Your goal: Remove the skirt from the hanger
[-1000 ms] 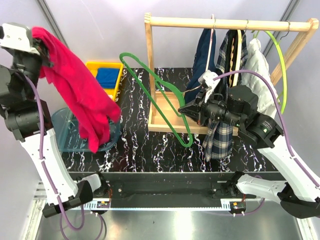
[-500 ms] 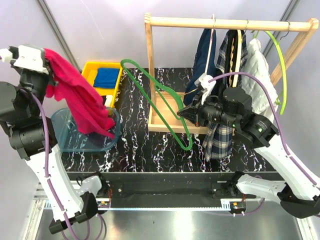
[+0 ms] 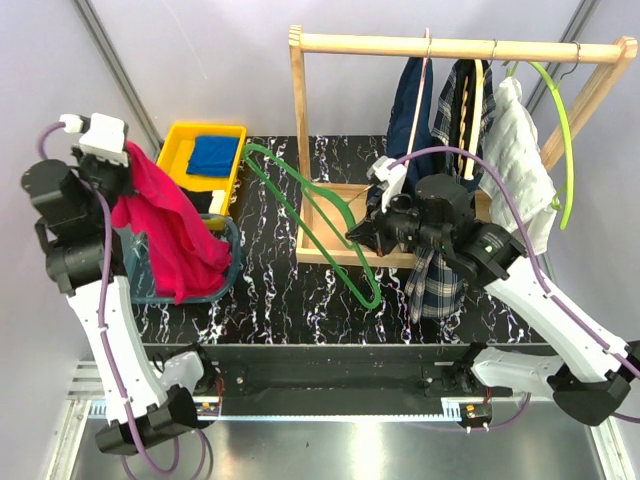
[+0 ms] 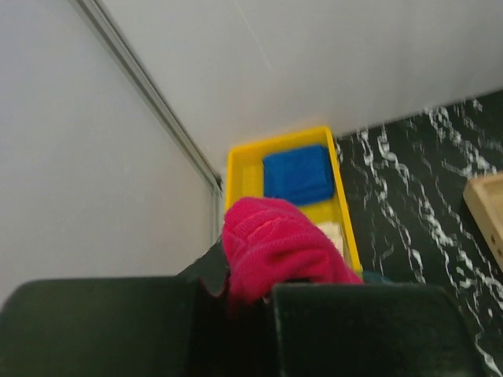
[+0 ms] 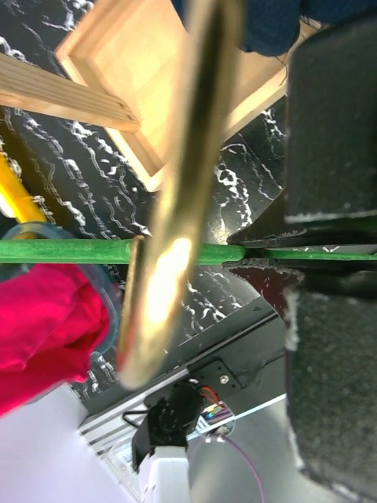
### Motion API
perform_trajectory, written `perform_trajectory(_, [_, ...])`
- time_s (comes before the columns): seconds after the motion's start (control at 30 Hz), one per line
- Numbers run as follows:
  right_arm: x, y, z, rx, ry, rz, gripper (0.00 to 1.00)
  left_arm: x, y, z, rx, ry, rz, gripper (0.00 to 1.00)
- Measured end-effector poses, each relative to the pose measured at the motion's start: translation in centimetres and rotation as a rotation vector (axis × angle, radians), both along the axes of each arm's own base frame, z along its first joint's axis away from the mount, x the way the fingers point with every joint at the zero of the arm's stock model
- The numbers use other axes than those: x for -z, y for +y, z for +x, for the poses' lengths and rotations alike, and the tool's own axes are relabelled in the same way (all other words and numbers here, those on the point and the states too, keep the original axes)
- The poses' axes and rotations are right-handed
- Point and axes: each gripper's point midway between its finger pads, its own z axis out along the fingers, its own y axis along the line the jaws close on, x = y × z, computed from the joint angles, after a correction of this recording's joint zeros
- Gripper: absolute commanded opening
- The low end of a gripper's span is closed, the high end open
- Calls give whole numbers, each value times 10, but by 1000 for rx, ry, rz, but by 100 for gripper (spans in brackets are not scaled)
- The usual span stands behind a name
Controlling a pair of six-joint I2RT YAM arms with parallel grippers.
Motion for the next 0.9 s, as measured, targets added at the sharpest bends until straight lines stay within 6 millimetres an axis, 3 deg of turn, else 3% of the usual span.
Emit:
perform_trajectory(0.13, [25,3,3,0,44,-40,0,59,7,11,0,147,-42,0])
perform_trajectory(0.2, [42,5,5,-1,77,-70,0,85,7,13,7,210,-59,43])
perform_trajectory(0.23, [49,6,5,-2,91,-81,0,97,7,14,12,233,-61,75])
perform_trajectory(0.27, [57,7,6,-3,107,-95,0,109,6,14,20,259,-62,99])
perform_trajectory(0.4, [89,14,9,-17,175,-143,0,155,6,13,31,376,-94,99])
perform_trajectory(0.5, [109,21,12,-29,219,-165,0,162,5,17,43,405,-113,99])
perform_trajectory(0.57, [119,28,15,-39,245,-172,0,156,3,19,57,399,-128,99])
perform_trajectory(0.7, [152,47,22,-61,313,-198,0,108,-6,34,107,318,-183,99])
perform_trajectory(0.8, [187,62,21,-84,371,-258,52,60,-19,38,178,226,-220,99])
perform_trajectory(0.83, [197,66,19,-89,391,-274,60,47,-24,36,200,204,-230,99])
perform_trajectory(0.87, [206,69,18,-94,405,-294,97,33,-31,34,228,180,-247,99])
perform_trajectory(0.9, [214,72,16,-98,414,-313,100,19,-37,30,254,156,-260,99])
